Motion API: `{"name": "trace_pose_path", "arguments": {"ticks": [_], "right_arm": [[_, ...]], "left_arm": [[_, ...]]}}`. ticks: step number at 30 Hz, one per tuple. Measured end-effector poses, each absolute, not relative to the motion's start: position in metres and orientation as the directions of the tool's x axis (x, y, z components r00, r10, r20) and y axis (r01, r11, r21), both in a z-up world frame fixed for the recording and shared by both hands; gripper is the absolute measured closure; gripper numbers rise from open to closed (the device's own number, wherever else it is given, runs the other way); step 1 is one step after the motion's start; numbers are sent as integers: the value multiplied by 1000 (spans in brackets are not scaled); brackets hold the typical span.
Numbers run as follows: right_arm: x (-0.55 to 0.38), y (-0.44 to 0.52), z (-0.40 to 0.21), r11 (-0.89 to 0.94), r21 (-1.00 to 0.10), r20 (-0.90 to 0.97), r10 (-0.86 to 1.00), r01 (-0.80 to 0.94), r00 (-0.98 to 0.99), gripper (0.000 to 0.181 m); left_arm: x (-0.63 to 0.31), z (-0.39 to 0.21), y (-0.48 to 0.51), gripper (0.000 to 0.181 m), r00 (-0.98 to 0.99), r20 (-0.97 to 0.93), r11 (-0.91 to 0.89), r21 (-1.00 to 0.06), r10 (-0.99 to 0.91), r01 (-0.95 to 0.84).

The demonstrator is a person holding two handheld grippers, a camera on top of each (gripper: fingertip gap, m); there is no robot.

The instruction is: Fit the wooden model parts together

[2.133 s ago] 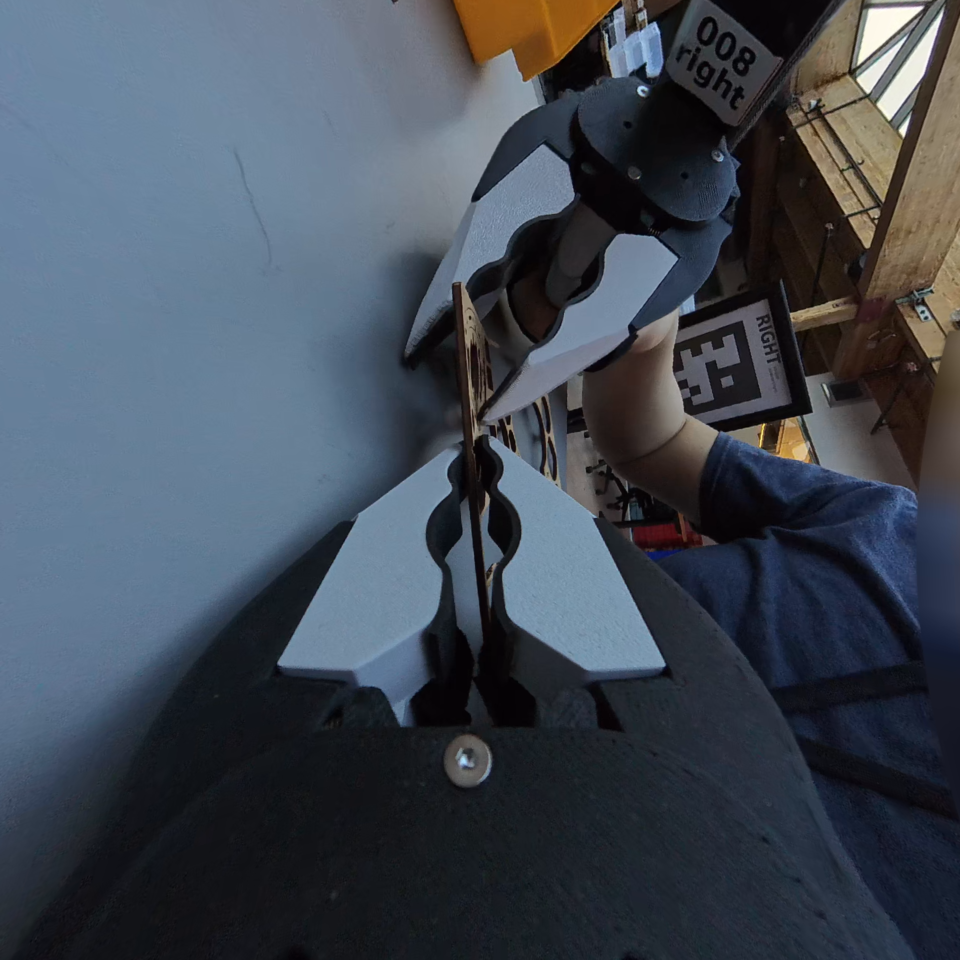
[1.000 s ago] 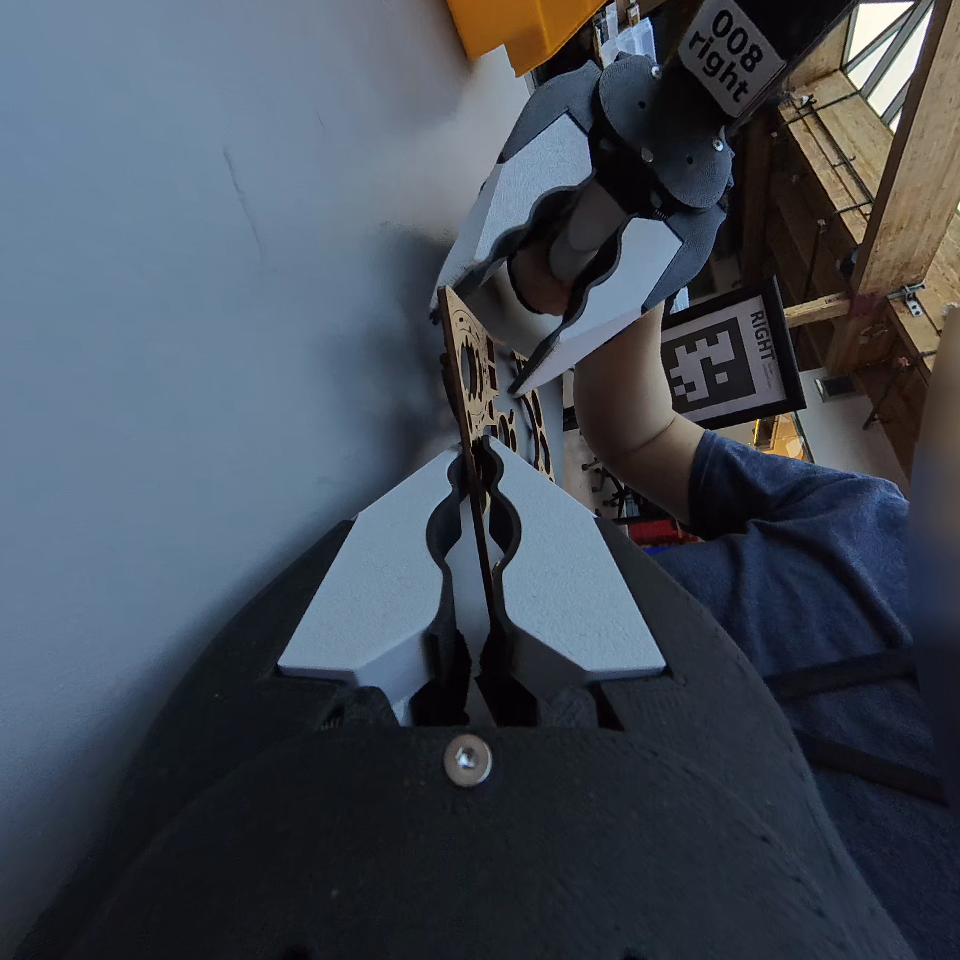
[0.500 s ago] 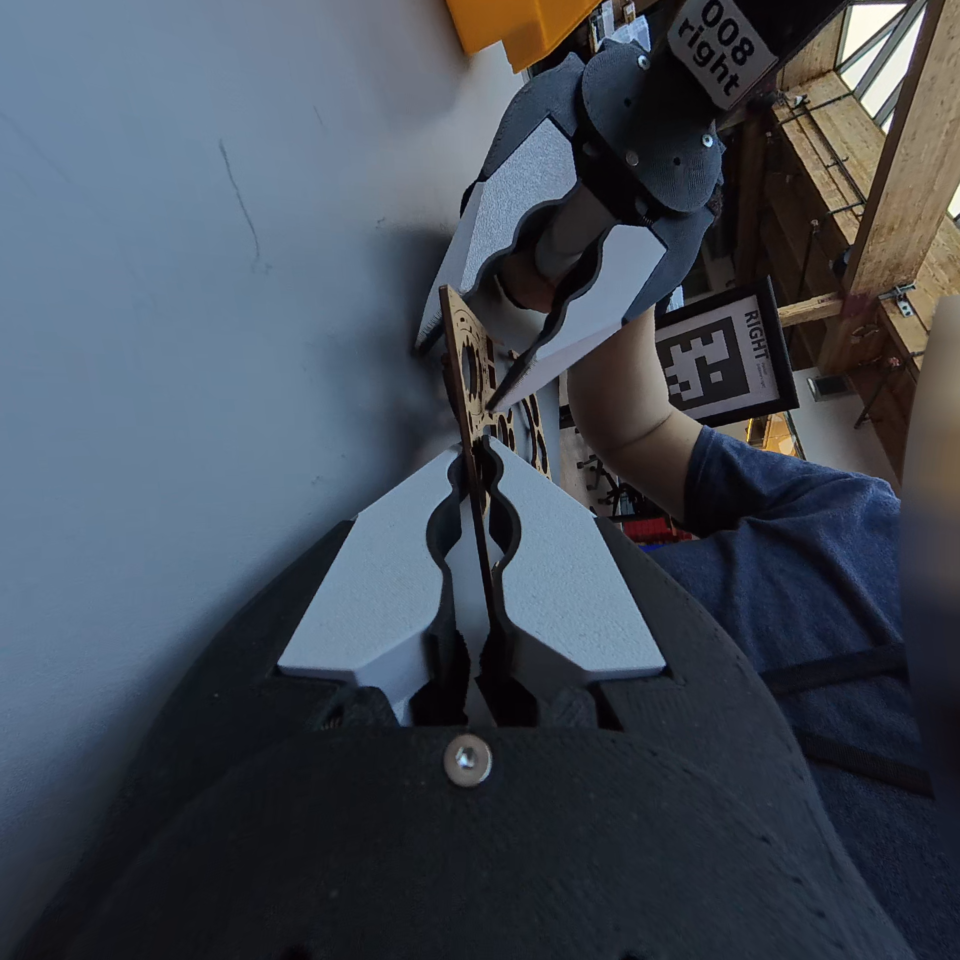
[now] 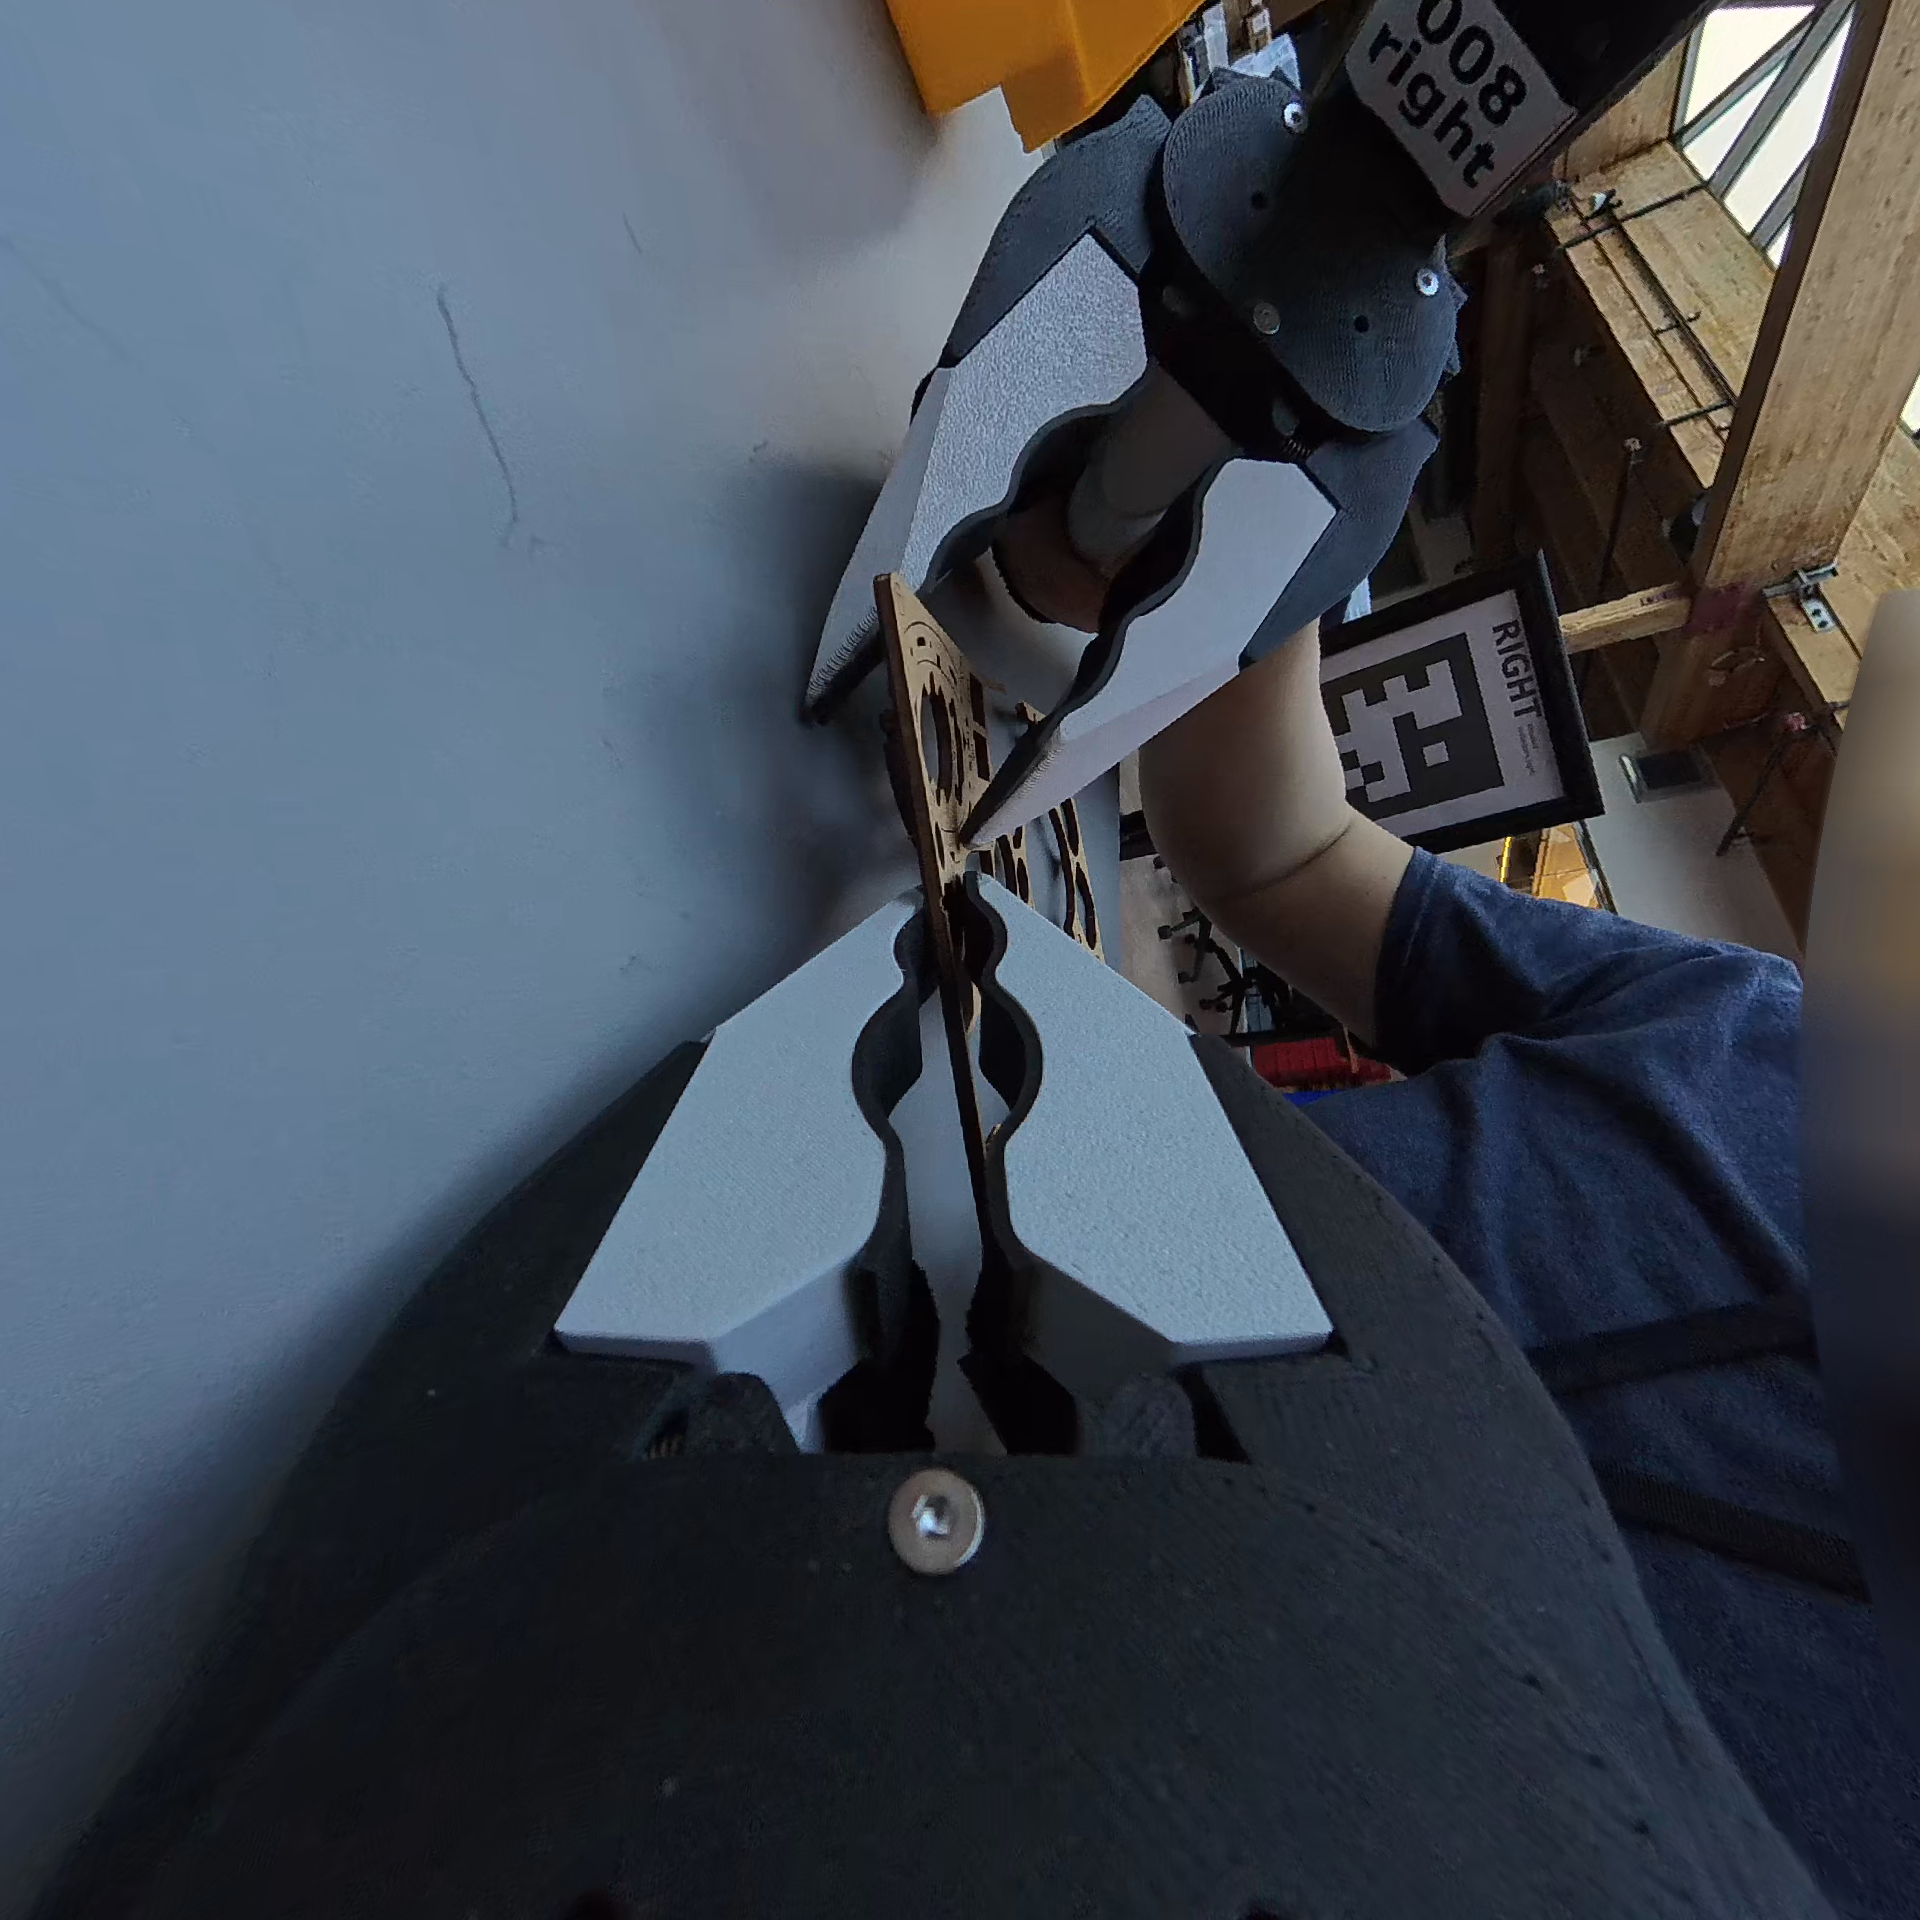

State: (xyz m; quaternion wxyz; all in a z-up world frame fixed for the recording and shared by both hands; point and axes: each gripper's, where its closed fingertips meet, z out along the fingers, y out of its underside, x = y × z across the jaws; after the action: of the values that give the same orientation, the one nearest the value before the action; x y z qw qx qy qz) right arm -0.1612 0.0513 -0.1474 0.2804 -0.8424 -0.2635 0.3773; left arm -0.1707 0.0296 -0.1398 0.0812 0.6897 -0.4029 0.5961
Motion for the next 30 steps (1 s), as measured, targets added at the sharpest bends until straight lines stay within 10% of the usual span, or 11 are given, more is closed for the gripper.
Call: {"name": "trace_pose_path", "arguments": {"ticks": [30], "right_arm": [[-158,54,-147,-691,-689,-457,649,219,609,147]], "left_arm": [[-165,-141,32,180,-20,890,-673,-359,-456,-647]]}}
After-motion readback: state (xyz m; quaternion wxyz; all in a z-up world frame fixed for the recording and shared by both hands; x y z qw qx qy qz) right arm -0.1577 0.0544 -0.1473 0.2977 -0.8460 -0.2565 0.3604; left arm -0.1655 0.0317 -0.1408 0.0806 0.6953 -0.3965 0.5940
